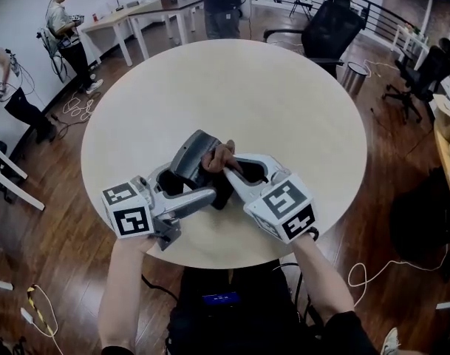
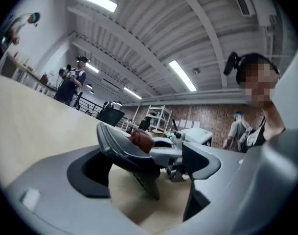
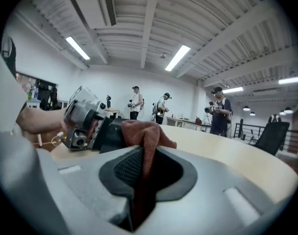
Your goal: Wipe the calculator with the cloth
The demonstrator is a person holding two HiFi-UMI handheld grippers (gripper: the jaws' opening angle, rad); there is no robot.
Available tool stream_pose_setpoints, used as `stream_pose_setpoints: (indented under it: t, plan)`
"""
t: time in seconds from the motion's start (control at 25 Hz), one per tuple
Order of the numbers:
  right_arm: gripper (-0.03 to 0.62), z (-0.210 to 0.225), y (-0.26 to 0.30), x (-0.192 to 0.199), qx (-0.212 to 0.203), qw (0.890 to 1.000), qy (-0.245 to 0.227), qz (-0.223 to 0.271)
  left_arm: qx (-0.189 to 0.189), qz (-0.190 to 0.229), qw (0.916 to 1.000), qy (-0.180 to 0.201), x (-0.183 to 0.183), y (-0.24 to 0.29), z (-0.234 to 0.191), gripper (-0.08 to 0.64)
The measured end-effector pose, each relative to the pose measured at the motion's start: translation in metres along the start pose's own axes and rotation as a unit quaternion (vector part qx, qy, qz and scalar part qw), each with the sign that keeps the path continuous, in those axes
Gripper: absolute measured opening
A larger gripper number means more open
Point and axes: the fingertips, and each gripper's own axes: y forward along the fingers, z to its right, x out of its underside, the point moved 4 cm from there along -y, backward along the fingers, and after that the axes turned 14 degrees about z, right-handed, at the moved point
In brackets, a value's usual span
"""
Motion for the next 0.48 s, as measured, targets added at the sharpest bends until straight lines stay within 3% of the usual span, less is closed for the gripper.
stream_pose_setpoints:
  t: [0.12,0.24,0.32,0.48]
  plan:
    - [0.049,0.005,0.000,0.003,0.007,0.999,0.047,0.008,0.002,-0.046,0.9959,0.077,0.013,0.003,0.006,0.446]
    - [0.049,0.006,0.001,0.002,0.007,0.998,0.063,0.011,-0.026,-0.083,0.9845,0.153,0.019,0.005,-0.002,0.426]
    - [0.049,0.007,0.001,0.002,-0.001,0.998,0.064,0.013,-0.042,-0.092,0.9795,0.174,0.018,0.005,-0.008,0.324]
    - [0.049,0.015,-0.010,-0.011,0.000,0.998,0.042,0.036,-0.038,-0.100,0.9745,0.197,0.018,0.008,-0.004,0.302]
